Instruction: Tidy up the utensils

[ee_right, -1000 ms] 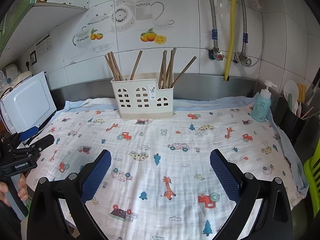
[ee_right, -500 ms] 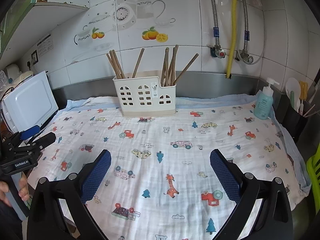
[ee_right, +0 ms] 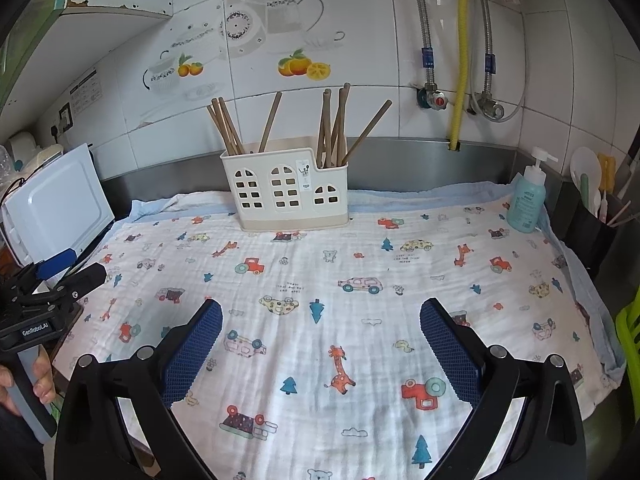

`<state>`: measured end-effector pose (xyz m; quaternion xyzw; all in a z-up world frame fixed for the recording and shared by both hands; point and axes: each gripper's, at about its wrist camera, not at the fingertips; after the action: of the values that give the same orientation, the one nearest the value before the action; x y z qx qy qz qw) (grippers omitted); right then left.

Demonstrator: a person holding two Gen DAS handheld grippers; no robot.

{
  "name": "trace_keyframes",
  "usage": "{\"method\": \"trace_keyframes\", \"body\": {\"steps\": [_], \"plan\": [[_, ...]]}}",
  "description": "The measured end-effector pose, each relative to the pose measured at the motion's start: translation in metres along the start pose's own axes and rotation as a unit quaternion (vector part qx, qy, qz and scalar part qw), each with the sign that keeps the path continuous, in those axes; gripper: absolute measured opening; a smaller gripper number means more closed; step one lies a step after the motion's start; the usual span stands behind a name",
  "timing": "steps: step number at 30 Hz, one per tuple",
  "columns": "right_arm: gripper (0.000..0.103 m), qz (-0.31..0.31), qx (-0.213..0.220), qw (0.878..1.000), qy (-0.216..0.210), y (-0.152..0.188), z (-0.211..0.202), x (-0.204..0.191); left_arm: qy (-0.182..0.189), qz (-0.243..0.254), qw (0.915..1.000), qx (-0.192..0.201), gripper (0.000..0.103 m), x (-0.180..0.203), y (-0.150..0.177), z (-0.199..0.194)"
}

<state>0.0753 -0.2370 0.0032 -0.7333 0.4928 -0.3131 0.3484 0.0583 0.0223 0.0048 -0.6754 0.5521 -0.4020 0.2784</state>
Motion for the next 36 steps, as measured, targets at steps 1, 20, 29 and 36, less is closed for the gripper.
{"method": "trace_keyframes", "body": {"steps": [1, 20, 29, 36], "plan": [[0.096, 0.000, 0.001, 1.000, 0.000, 0.000, 0.000, 0.000, 0.000, 0.001, 1.0000, 0.001, 0.096, 0.000, 0.000, 0.000], [0.096, 0.002, 0.001, 1.000, -0.001, 0.000, -0.001, 0.001, 0.008, 0.005, 0.9999, 0.005, 0.096, 0.007, 0.000, -0.005], [0.096, 0.003, 0.002, 1.000, -0.002, 0.001, -0.001, 0.000, 0.012, 0.006, 0.9999, 0.005, 0.096, 0.009, 0.000, -0.007], [0.096, 0.003, 0.001, 1.000, -0.002, 0.001, -0.001, -0.001, 0.015, 0.006, 0.9999, 0.004, 0.096, 0.011, -0.001, -0.007]]}}
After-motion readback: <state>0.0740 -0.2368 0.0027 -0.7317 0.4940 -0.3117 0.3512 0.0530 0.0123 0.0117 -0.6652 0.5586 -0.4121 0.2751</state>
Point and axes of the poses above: each gripper's, at about its wrist camera, not at the fingertips, and z roughly the way its jaws point, x to its right, y to its underside, and after that the axes turned 13 degrees about -z, right-handed
